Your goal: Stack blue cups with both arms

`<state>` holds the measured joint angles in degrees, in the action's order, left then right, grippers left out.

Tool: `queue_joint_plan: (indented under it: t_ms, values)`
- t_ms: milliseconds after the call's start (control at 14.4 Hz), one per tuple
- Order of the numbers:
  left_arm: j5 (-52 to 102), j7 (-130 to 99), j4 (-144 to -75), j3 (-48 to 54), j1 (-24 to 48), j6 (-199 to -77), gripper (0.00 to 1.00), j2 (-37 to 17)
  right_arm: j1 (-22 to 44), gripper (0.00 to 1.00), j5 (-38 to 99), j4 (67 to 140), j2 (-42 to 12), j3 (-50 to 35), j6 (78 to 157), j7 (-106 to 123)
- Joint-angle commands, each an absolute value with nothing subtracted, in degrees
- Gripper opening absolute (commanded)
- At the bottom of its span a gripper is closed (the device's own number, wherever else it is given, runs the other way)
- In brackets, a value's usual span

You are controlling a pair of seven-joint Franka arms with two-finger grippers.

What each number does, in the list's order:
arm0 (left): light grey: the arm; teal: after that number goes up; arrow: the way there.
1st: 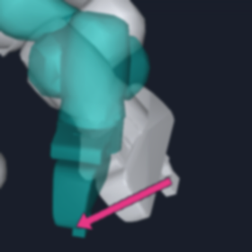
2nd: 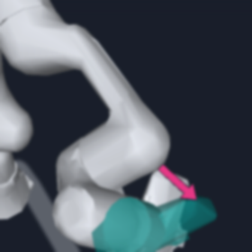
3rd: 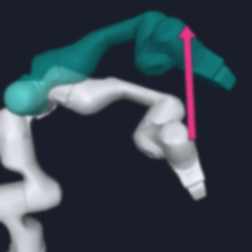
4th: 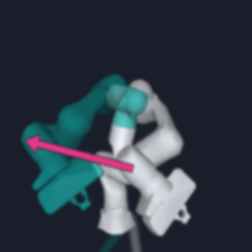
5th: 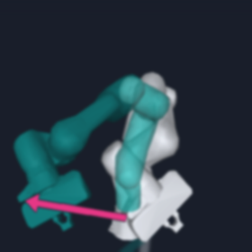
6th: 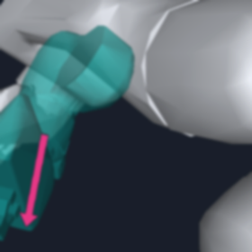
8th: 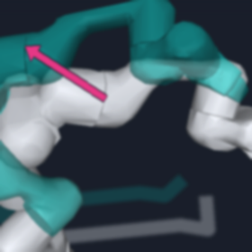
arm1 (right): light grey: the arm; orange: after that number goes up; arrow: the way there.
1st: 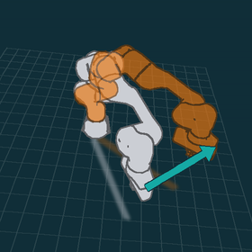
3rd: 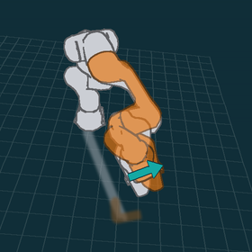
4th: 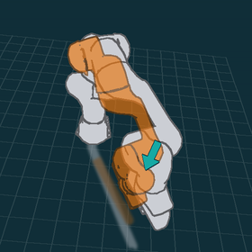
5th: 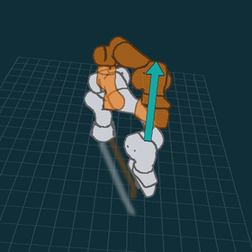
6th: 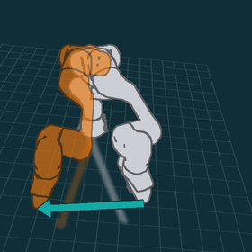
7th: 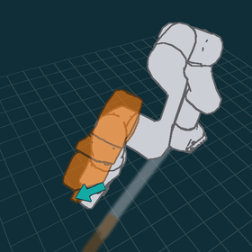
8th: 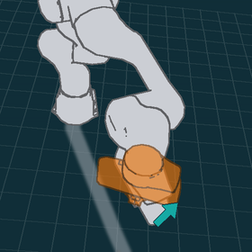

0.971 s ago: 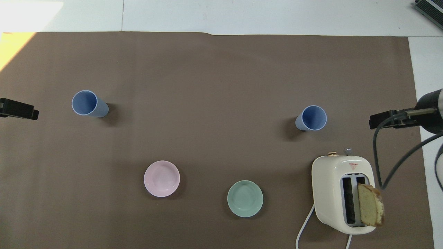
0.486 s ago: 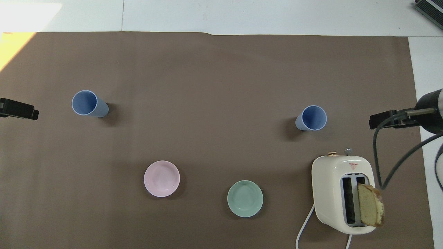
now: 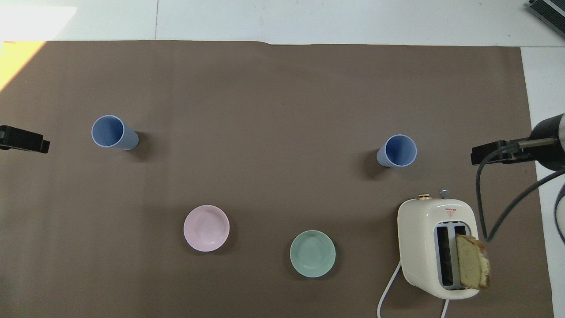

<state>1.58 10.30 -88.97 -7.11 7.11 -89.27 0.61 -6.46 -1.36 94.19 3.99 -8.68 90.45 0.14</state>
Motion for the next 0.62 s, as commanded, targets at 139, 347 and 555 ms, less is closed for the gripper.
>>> queue_joint_plan:
  t_ms: [139, 347, 555]
  values:
    - [1.85, 9.93, -89.21, -7.56, 7.74, -88.86, 1.00, 1.32, -7.12, 1.00, -0.79, 95.80, 5.36, -8.79, 91.58, 0.79]
    - [1.76, 9.93, -89.21, -7.73, 7.12, -88.77, 1.00, 1.32, -7.21, 1.00, -0.79, 95.80, 5.27, -8.79, 91.58, 0.79]
    - [1.76, 9.93, -89.21, -7.91, 7.03, -88.24, 1.00, 1.32, -7.21, 1.00, -0.79, 95.80, 5.27, -8.79, 91.67, 0.79]
